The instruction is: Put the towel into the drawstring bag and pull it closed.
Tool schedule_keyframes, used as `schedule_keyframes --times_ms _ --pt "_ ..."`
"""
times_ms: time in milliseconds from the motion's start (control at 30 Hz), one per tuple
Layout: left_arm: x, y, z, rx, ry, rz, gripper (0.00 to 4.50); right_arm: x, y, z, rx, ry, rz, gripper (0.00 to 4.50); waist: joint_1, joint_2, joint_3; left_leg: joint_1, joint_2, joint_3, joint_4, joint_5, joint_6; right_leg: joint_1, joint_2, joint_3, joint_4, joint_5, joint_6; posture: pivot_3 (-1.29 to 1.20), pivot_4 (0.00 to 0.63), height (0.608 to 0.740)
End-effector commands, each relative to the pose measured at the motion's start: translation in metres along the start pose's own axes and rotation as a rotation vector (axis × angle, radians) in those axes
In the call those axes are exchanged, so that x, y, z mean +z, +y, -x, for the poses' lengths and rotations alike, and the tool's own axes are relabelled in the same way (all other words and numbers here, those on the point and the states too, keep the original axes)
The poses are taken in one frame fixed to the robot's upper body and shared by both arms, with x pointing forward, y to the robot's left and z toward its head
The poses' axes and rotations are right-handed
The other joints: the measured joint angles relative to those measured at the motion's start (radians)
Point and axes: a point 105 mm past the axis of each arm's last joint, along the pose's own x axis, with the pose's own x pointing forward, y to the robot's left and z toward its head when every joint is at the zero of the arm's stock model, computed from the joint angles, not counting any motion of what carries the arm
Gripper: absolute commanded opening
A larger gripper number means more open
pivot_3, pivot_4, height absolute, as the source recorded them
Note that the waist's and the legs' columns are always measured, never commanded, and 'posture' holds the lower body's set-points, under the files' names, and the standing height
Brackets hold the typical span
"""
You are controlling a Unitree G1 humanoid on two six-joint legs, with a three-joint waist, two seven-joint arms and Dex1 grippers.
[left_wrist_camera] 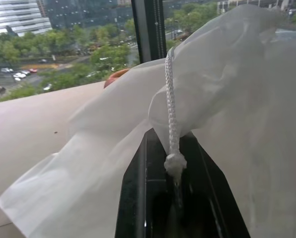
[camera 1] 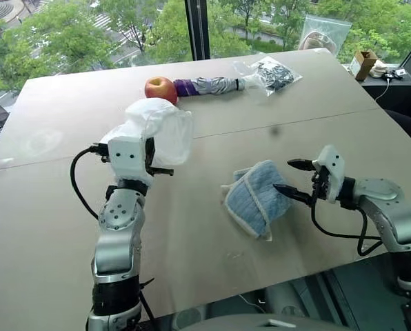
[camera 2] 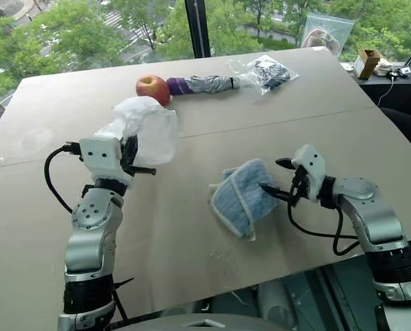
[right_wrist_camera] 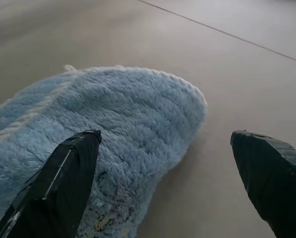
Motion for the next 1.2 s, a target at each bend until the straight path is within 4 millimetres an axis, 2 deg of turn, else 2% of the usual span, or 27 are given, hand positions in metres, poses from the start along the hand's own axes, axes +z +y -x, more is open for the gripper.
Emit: schedule_keyframes --times_ms 33,167,267,333,467,633,833,967,1000,1067,1167,1200 --pt "0.024 -0.004 -0.002 -0.062 -0.056 0.073 0.06 0.005 0.004 -0.003 -0.025 0.017 -0.048 4.5 0.0 0.0 0.0 0.0 0.0 0.0 0.0 0.0 0.0 0.0 0.0 0.0 0.0 0.0 0.0 0.0 0.15 0.74" --pt "0.023 -0.007 -0.004 -0.139 -0.023 0.051 0.06 -0.021 0.02 -0.007 -0.026 0.128 -0.191 4.5 0.001 0.0 0.0 -0.001 0.0 0.0 0.0 0.0 0.0 0.0 0.001 -0.003 0.0 0.0 0.0 0.0 0.15 0.74" --pt "0.017 -0.004 -0.005 -0.137 0.008 0.056 0.06 -0.035 0.036 -0.013 0.017 0.165 -0.393 4.5 -0.001 0.0 -0.001 -0.002 0.0 0.0 0.0 0.0 0.0 0.0 0.001 -0.004 0.0 0.0 0.0 0.0 0.15 0.74" --pt "0.015 -0.005 -0.004 -0.141 0.016 0.067 0.06 -0.037 0.048 -0.016 0.072 0.165 -0.508 4.5 -0.001 -0.003 -0.002 -0.002 0.0 -0.001 0.0 0.0 0.0 0.0 0.001 -0.004 0.0 0.0 0.0 0.0 0.15 0.74" --pt "0.01 -0.01 -0.002 -0.152 0.033 0.083 0.06 -0.028 0.079 -0.022 0.252 0.118 -0.719 4.5 -0.003 -0.006 -0.005 -0.001 0.001 -0.001 0.0 0.0 0.0 0.0 0.002 -0.006 0.0 0.0 -0.001 0.0 0.15 0.74" --pt "0.006 -0.012 -0.001 -0.157 0.046 0.086 0.06 -0.027 0.099 -0.028 0.353 0.168 -0.711 4.5 -0.006 -0.005 -0.005 0.0 0.002 -0.001 -0.001 0.0 0.0 0.0 0.004 -0.006 0.0 0.0 -0.001 0.0 0.15 0.74" --pt "0.003 -0.014 -0.001 -0.159 0.057 0.089 0.06 -0.042 0.106 -0.039 0.379 0.298 -0.596 4.5 -0.014 -0.007 -0.006 0.002 0.002 0.0 -0.001 0.0 0.0 0.002 0.004 -0.005 0.001 0.0 -0.001 0.0 0.15 0.74" --pt "0.001 -0.012 -0.001 -0.156 0.062 0.094 0.0 -0.057 0.106 -0.046 0.342 0.379 -0.512 3.41 -0.029 -0.01 -0.01 0.005 0.003 -0.001 -0.001 0.0 0.0 0.003 0.005 -0.005 0.001 -0.001 -0.001 0.0 0.15 0.74" --pt "0.001 -0.011 -0.001 -0.154 0.062 0.096 0.0 -0.057 0.104 -0.046 0.332 0.383 -0.51 2.6 -0.029 -0.011 -0.011 0.006 0.004 -0.001 -0.002 0.0 0.0 0.004 0.006 -0.005 0.001 -0.001 -0.001 0.0 0.15 0.74" --pt "0.001 -0.01 -0.001 -0.148 0.063 0.104 0.0 -0.056 0.1 -0.047 0.315 0.372 -0.517 1.9 -0.029 -0.011 -0.011 0.007 0.004 -0.001 -0.002 0.0 0.0 0.005 0.007 -0.005 0.001 -0.001 -0.001 0.0 0.15 0.74" --pt "0.0 -0.01 -0.002 -0.146 0.064 0.115 0.0 -0.049 0.098 -0.047 0.322 0.323 -0.564 0.44 -0.029 -0.011 -0.011 0.007 0.004 -0.001 -0.002 0.0 0.0 0.005 0.007 -0.005 0.001 -0.001 -0.001 0.0 0.15 0.74" --pt "0.0 -0.01 -0.002 -0.148 0.065 0.119 0.0 -0.044 0.097 -0.047 0.328 0.294 -0.591 0.08 -0.029 -0.011 -0.011 0.007 0.004 -0.001 -0.002 0.0 0.0 0.005 0.007 -0.004 0.001 -0.001 -0.001 0.0 0.15 0.74"
